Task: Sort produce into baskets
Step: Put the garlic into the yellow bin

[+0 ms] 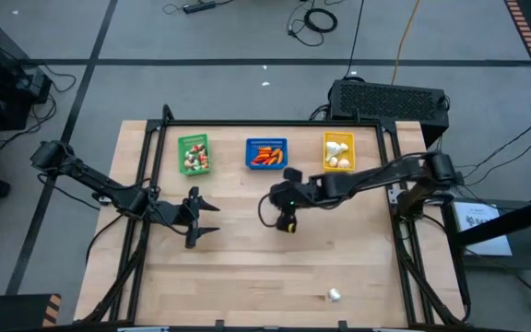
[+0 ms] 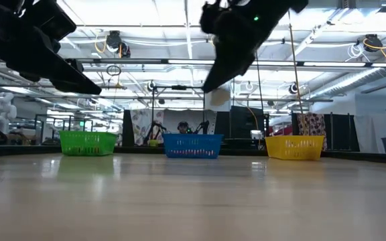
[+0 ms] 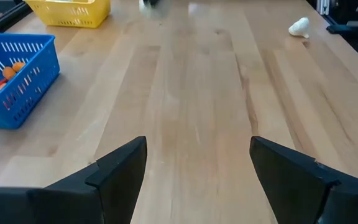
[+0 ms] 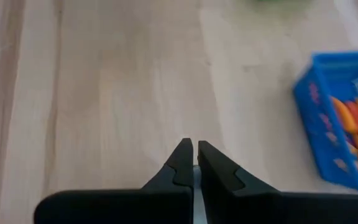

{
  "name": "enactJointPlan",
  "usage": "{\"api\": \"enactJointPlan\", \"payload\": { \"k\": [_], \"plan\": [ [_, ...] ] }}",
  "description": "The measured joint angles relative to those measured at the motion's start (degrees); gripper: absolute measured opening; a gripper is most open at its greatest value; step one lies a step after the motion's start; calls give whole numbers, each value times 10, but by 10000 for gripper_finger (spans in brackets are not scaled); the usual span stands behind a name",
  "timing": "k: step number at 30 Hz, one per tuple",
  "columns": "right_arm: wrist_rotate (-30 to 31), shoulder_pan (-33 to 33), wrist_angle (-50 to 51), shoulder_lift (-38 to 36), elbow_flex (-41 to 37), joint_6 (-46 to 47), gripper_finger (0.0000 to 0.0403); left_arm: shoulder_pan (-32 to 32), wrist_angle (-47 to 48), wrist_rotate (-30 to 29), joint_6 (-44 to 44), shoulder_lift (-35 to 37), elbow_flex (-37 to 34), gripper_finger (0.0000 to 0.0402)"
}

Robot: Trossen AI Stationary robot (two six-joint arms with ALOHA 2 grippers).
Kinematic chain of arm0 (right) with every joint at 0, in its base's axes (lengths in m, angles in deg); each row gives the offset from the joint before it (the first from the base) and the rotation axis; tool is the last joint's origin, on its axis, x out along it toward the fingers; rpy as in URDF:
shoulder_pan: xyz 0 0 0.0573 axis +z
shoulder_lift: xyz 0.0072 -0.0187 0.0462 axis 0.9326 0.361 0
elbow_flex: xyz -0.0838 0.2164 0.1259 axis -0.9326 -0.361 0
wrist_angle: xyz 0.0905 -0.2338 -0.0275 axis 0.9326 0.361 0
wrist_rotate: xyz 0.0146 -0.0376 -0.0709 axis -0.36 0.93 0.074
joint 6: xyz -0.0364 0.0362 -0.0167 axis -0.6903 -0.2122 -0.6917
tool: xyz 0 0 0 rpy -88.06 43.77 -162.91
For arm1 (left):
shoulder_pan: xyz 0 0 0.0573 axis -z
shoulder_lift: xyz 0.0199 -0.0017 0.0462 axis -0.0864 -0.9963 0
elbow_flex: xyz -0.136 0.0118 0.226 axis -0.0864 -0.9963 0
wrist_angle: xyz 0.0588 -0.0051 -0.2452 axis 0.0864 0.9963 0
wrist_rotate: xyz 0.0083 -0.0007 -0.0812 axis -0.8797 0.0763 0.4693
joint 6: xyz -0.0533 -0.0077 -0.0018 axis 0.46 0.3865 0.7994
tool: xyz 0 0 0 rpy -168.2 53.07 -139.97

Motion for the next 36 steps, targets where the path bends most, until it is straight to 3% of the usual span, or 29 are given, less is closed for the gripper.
{"api": "enactJointPlan", "payload": {
  "k": [3, 7, 14, 20, 26, 36],
  "plan": [
    [1, -7, 35, -34, -9, 5, 1, 0, 0, 0, 10, 0, 0, 294],
    [2, -22, 32, -108, -80, 7, 1, 0, 3, 0, 10, 0, 0, 294],
    [16, -80, -92, -276, -257, 64, 0, 0, 7, 0, 10, 0, 0, 294],
    [26, -108, -76, -364, -309, 82, 0, 0, 5, -7, 9, 0, 0, 294],
    [122, -147, -9, -396, -310, 114, 0, 0, -2, -7, 9, 0, 0, 294],
    [121, -239, 49, -394, -310, 154, 0, 0, -1, -7, 4, 0, 0, 294]
  ]
}}
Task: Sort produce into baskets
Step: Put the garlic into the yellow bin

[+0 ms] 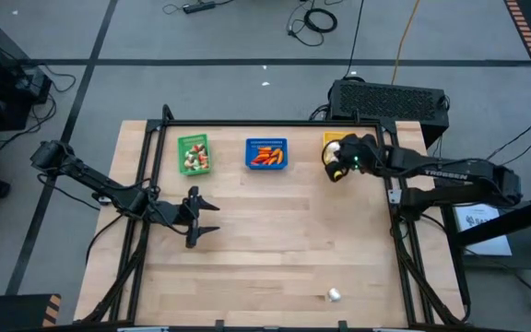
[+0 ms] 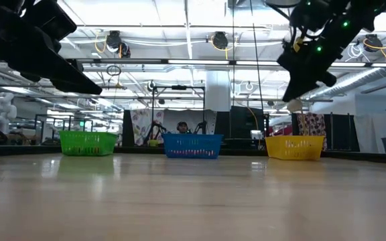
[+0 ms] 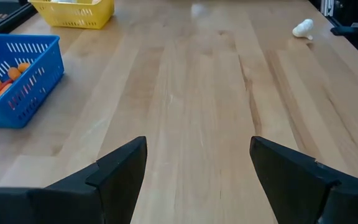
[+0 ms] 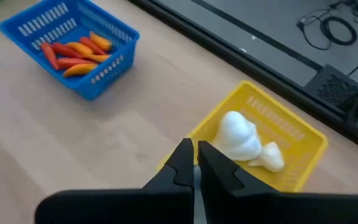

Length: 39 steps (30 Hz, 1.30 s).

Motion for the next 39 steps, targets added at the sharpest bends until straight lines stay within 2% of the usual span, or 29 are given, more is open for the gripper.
{"api": "enactJointPlan", "payload": {
  "k": [6, 11, 17, 20, 24, 30, 34, 39],
  "plan": [
    [-5, -31, 1, 0, 0, -17, 0, 0, 0, 0, -10, 0, 0, 294],
    [-34, -49, 2, 0, 0, -25, 0, 0, 0, 0, -10, 0, 0, 294],
    [-27, -67, 0, 0, 0, -6, 0, 0, 0, 0, -10, 0, 0, 294],
    [0, -74, 9, 0, -1, 16, 0, 0, 0, 0, -10, 0, 0, 294],
    [15, -80, -22, 0, -32, 36, 0, 0, 0, 0, -10, 0, 0, 294],
    [18, -98, -150, 0, -115, 71, 0, 0, 0, 0, -14, 0, 0, 294],
    [20, -108, -154, 0, -140, 86, 3, 0, 0, 0, -17, 0, 0, 294],
    [20, -111, -165, 0, -154, 88, 30, 0, -1, 0, -25, 0, 0, 294]
  ]
}}
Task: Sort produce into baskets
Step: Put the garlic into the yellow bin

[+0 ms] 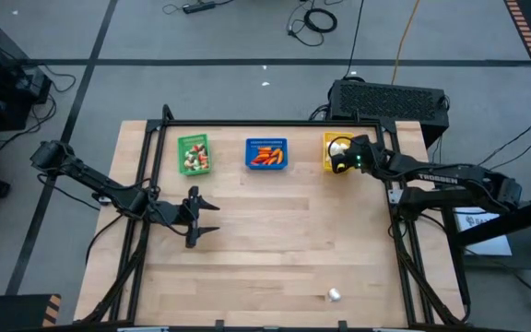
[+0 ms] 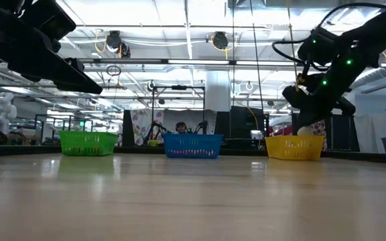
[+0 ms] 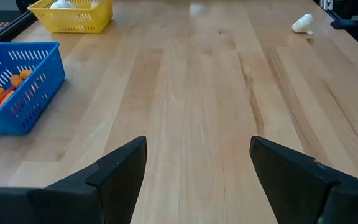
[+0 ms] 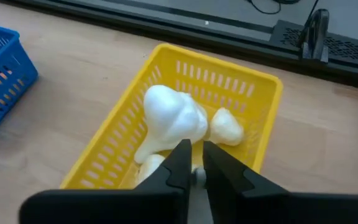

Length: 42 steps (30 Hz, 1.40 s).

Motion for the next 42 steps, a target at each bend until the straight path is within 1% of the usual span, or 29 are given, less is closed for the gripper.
{"api": "enactJointPlan", "payload": {
  "k": [8, 11, 13, 14, 17, 19, 21, 25, 27, 31, 34, 38, 40, 42],
  "plan": [
    [-4, 0, -22, 0, 0, 14, 100, 0, -1, 0, 0, 0, 0, 294],
    [-14, 0, -48, 0, 0, 11, 123, 0, -1, 0, 0, 0, 0, 294],
    [-56, 1, -60, 0, 4, -1, 133, 0, -1, 0, 0, 0, 0, 294],
    [-87, 1, -66, 0, 8, -7, 137, 0, -1, 0, 0, 0, 0, 294],
    [-195, 9, -71, 0, 30, -18, 141, 0, -1, 0, 0, 0, 0, 294],
    [-267, 29, -70, 0, 47, -24, 141, 0, -1, 0, 0, 0, 0, 294],
    [-314, 65, -71, 0, 66, -22, 141, 0, -1, 0, 0, 0, 0, 294],
    [-321, 176, -70, 0, 108, -6, 141, 0, -1, 0, 1, 0, 0, 294],
    [-313, 237, -71, 2, 131, -2, 141, 0, -1, 0, 11, 0, 0, 294],
    [-256, 363, -67, 27, 173, 0, 141, 0, -1, 0, 15, 0, 0, 294],
    [-230, 440, -70, 69, 213, -1, 141, 0, -1, 0, 15, 0, 0, 294],
    [-229, 514, -64, 155, 287, -4, 141, 0, -3, 0, 15, 0, 0, 294],
    [-229, 541, -37, 204, 337, -6, 141, 0, -3, 0, 15, 0, 0, 294],
    [-231, 561, 20, 255, 397, -7, 141, 0, -3, 0, 15, 0, 0, 294]
  ]
}}
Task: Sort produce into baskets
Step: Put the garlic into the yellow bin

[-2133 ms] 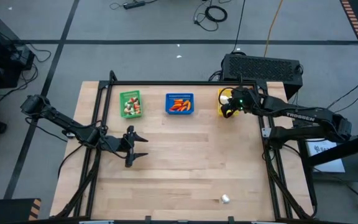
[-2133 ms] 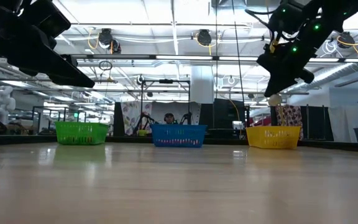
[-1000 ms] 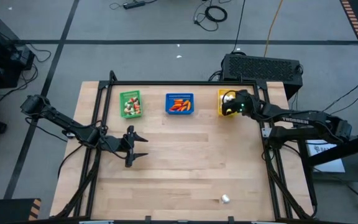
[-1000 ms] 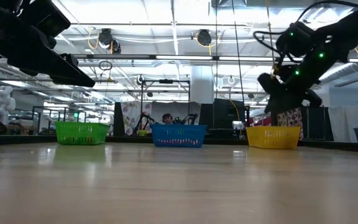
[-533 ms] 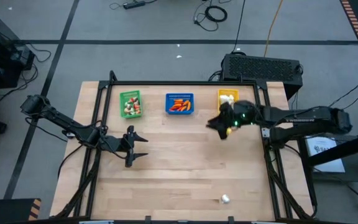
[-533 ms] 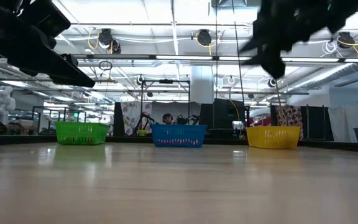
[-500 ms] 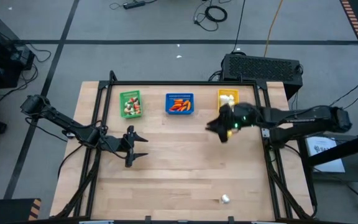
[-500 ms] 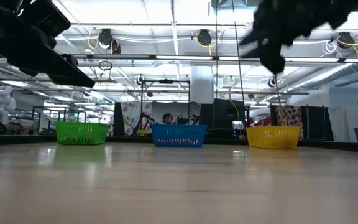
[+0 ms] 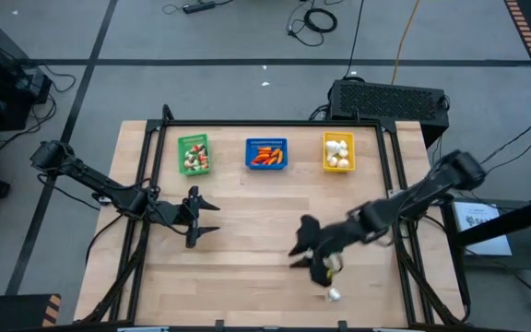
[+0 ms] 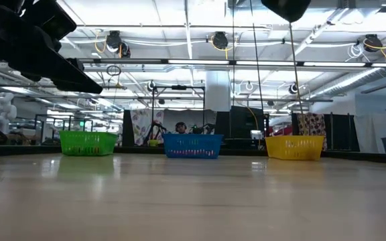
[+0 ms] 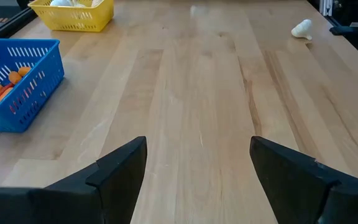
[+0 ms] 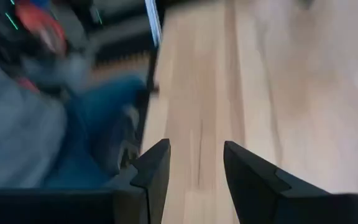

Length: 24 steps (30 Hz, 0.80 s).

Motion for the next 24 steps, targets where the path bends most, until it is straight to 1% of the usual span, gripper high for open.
{"api": "enactJointPlan", "payload": {
  "k": [4, 6, 9, 12, 15, 19, 24],
  "plan": [
    [-4, 32, 163, 101, 130, 12, 141, 0, 0, 0, 2, 0, 0, 294],
    [-23, 44, 230, 144, 192, 23, 141, 0, 0, 0, 15, 0, 0, 294],
    [-47, 57, 299, 197, 272, 37, 141, 0, 0, 2, 31, 0, 0, 294],
    [-48, 64, 347, 234, 335, 50, 141, 0, 0, 6, 31, 0, 0, 294],
    [-47, 71, 372, 254, 368, 72, 141, 0, 0, 6, 19, 0, 0, 294],
    [-47, 86, 387, 257, 369, 122, 141, 0, -3, 6, -5, 0, 0, 294],
    [-45, 109, 403, 257, 369, 206, 141, -5, -28, 6, -60, 0, 0, 294]
  ]
}}
